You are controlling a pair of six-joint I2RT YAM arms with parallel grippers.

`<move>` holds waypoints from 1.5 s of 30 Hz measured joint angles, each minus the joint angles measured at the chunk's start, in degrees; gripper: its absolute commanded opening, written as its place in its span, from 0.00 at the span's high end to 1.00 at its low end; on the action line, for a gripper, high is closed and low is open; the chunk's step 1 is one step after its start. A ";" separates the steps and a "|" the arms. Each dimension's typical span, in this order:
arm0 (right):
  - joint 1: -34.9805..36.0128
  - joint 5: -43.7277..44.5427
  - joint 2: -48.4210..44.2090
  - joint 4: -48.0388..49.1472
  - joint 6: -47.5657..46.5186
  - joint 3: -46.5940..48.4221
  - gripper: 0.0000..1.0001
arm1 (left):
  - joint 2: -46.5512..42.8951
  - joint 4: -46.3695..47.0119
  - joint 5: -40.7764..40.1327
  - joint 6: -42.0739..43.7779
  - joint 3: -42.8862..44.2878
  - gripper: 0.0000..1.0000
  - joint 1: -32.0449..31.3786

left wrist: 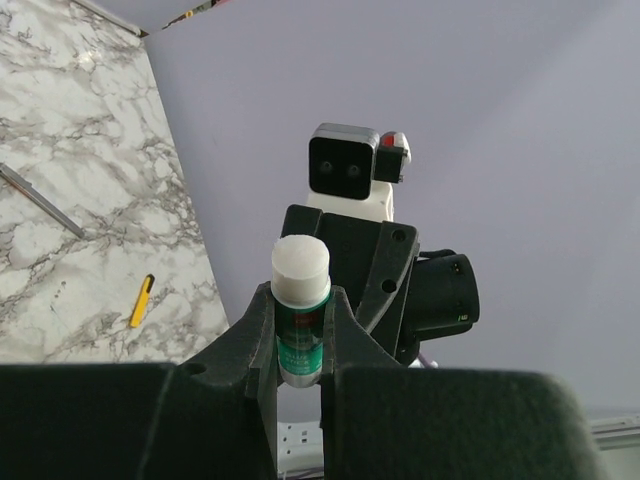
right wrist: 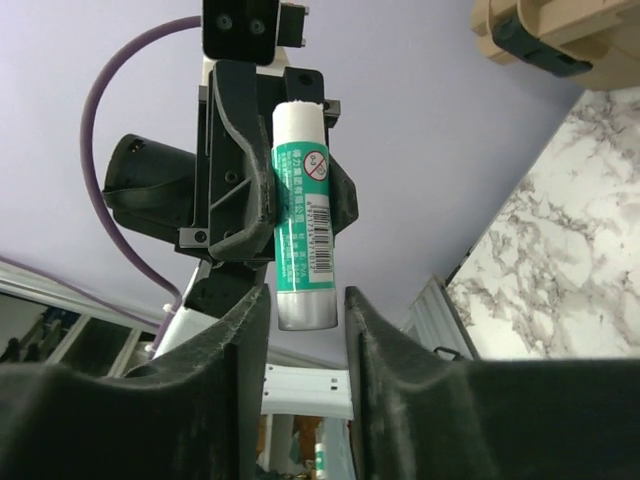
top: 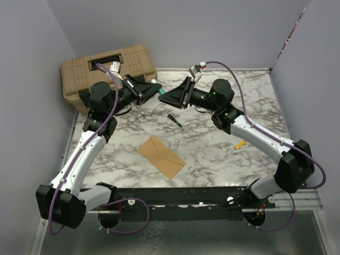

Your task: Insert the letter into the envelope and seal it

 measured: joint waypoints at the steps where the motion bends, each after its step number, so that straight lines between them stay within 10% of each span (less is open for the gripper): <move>1: 0.00 0.02 0.07 0.02 0.00 0.00 0.73 | 0.00 0.00 0.02 -0.13 0.00 1.00 0.00; 9: -0.02 0.17 0.52 -1.18 -3.52 1.81 0.98 | 0.00 1.44 0.00 -1.03 0.00 1.00 0.11; 16: 0.68 2.43 3.30 -15.08 -19.32 11.39 0.99 | 0.50 1.22 -3.21 -1.20 0.20 1.00 0.87; 31: 15.04 46.62 11.02 -35.78 -66.34 22.97 0.99 | 4.26 -16.85 -13.14 -0.72 3.15 1.00 1.81; 45: 14.99 41.42 0.68 -20.98 -51.95 7.98 0.99 | -1.18 -12.96 -11.43 13.27 1.38 0.61 -0.28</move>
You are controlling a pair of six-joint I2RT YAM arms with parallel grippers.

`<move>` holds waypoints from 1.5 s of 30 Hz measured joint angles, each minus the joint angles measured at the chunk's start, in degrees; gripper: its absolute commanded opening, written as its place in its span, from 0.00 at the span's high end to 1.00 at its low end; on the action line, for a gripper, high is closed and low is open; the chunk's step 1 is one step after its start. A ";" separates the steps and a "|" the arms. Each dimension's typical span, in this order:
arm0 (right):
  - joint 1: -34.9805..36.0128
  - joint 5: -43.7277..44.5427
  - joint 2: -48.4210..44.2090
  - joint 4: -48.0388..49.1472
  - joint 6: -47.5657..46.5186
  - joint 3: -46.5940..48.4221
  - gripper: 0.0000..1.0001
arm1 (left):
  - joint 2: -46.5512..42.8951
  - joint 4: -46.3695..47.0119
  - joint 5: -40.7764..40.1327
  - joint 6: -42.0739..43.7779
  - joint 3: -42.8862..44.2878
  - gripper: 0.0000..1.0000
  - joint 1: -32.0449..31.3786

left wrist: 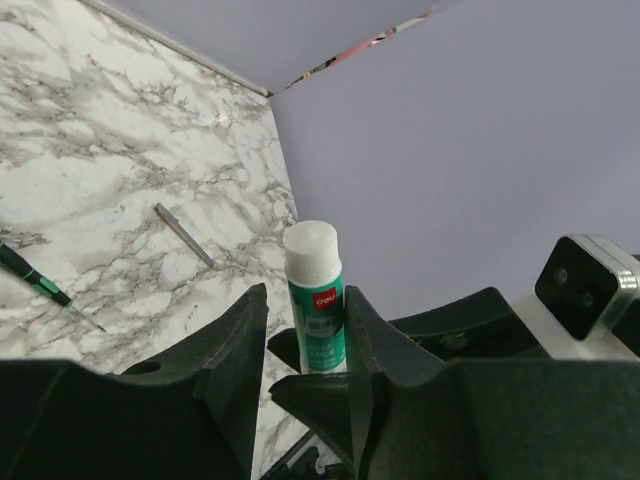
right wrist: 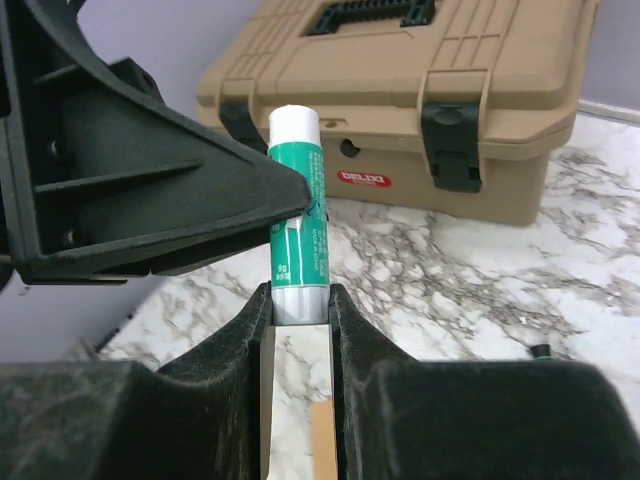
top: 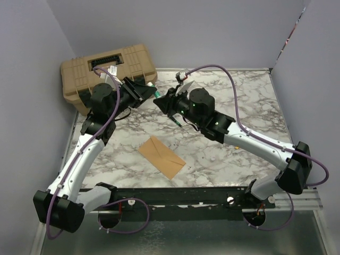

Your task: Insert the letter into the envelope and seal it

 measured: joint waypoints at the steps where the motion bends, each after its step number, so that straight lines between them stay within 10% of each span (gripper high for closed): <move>1: -0.07 -0.46 -0.90 1.90 1.64 -1.27 0.99 | -0.74 1.16 0.20 0.57 -0.83 0.59 0.02; 13: -0.28 -3.65 -2.86 8.59 9.07 -5.84 0.99 | -2.75 15.85 4.04 2.05 -10.03 0.42 0.07; 26: -0.42 -8.13 -3.02 12.35 11.72 -7.72 0.99 | -5.09 25.94 6.49 -4.48 -14.88 1.00 -0.09; 35: -0.52 -10.82 -3.98 11.87 13.22 -8.13 0.32 | -8.98 26.77 6.36 4.02 -16.06 1.00 -0.11; 45: -0.52 -11.28 -12.37 -4.55 10.27 -9.16 0.30 | -16.57 20.15 3.15 32.76 -16.04 1.00 -0.11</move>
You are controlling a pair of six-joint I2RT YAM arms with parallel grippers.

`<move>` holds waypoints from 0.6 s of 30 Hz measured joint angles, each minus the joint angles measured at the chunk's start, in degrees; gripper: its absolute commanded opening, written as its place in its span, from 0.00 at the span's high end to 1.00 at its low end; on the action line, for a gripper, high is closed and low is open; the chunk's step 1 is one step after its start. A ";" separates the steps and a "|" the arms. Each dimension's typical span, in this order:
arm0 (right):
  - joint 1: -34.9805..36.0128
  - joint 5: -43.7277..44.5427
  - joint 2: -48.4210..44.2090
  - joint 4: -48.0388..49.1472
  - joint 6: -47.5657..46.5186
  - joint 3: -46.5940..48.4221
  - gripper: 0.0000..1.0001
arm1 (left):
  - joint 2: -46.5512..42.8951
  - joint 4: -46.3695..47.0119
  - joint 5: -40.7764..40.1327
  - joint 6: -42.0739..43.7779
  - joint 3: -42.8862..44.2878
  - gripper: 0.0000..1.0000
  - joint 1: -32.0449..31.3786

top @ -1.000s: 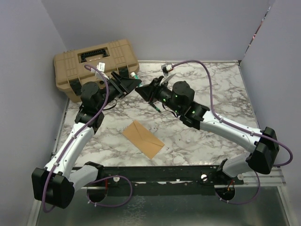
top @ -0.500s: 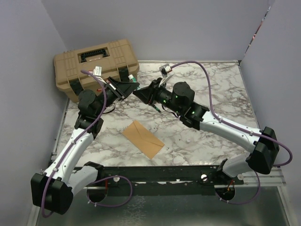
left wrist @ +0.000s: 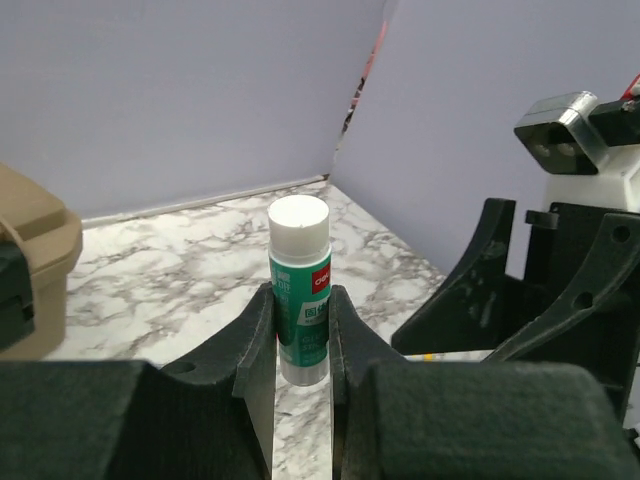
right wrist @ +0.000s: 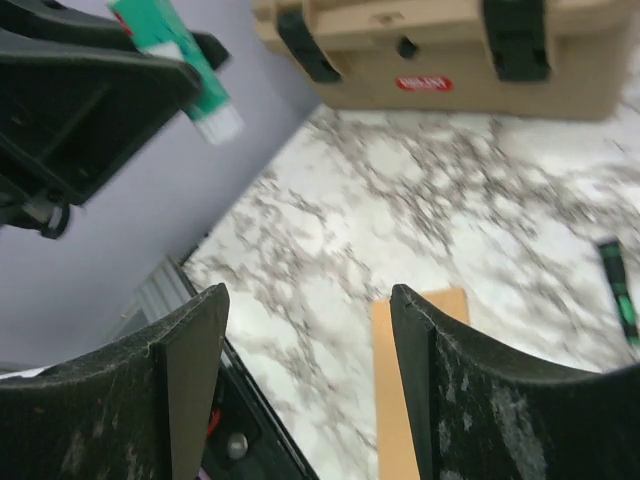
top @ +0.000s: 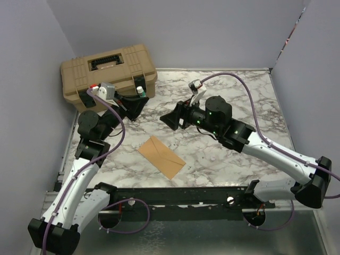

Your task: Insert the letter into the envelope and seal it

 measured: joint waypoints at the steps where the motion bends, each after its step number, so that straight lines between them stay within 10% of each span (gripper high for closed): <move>1: 0.00 1.38 -0.90 -2.45 0.02 -0.22 0.30 | -0.22 -0.61 -0.07 1.62 0.00 1.00 0.00; 18: -9.75 21.27 6.29 -45.81 17.62 -3.32 0.20 | -5.40 -6.08 2.95 13.97 -3.10 1.00 0.00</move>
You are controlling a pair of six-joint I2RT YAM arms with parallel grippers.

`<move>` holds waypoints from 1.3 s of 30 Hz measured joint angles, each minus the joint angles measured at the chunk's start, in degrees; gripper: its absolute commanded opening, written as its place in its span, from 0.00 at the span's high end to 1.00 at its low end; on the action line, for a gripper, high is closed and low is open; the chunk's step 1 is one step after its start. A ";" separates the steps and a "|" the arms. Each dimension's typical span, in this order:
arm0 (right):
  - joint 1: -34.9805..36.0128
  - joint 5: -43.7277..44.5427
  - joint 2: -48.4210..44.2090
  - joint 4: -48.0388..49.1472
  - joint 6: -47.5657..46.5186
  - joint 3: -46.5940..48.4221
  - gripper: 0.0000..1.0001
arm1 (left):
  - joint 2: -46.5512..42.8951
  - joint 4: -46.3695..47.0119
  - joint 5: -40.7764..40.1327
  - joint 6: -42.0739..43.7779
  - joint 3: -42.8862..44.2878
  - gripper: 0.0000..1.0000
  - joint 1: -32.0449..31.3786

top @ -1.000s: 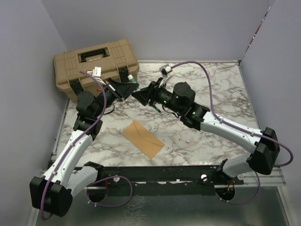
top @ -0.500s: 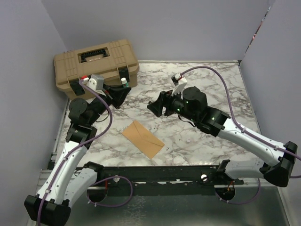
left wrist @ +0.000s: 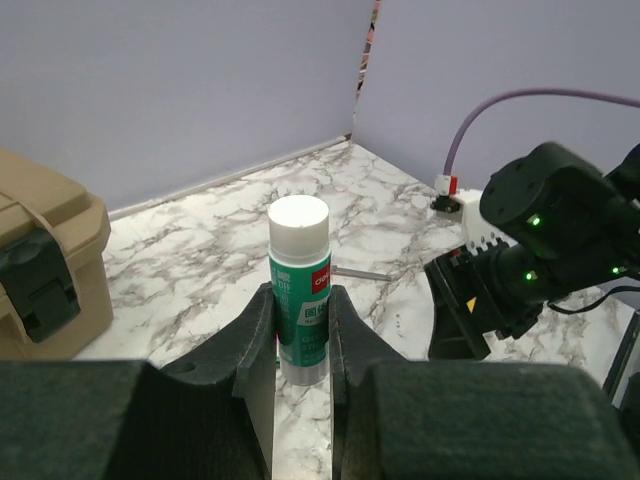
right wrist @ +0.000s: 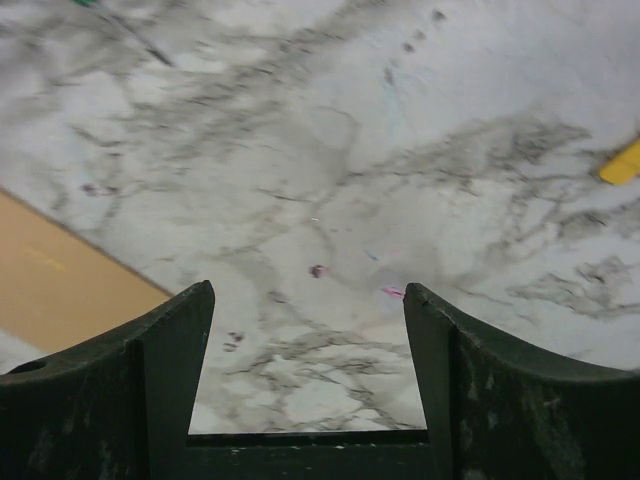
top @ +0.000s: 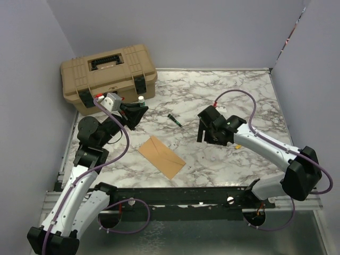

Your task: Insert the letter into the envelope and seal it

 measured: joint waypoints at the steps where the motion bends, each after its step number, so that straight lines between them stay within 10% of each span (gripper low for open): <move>1: -1.11 0.00 0.02 -0.87 0.46 -2.03 0.20 | 0.00 -0.09 0.04 -0.28 -0.33 1.00 0.00; 22: -3.41 -4.72 3.76 4.85 1.46 -16.81 0.60 | 1.29 -0.33 0.96 -3.30 -3.02 1.00 -2.34; 30: -3.41 -4.87 5.05 7.02 1.29 -17.55 0.98 | 1.86 -0.37 0.90 -3.23 -3.02 1.00 -3.54; 39: -3.72 -6.29 1.18 3.93 0.52 -14.23 0.99 | 2.45 -0.37 0.94 -1.22 -3.02 1.00 -5.33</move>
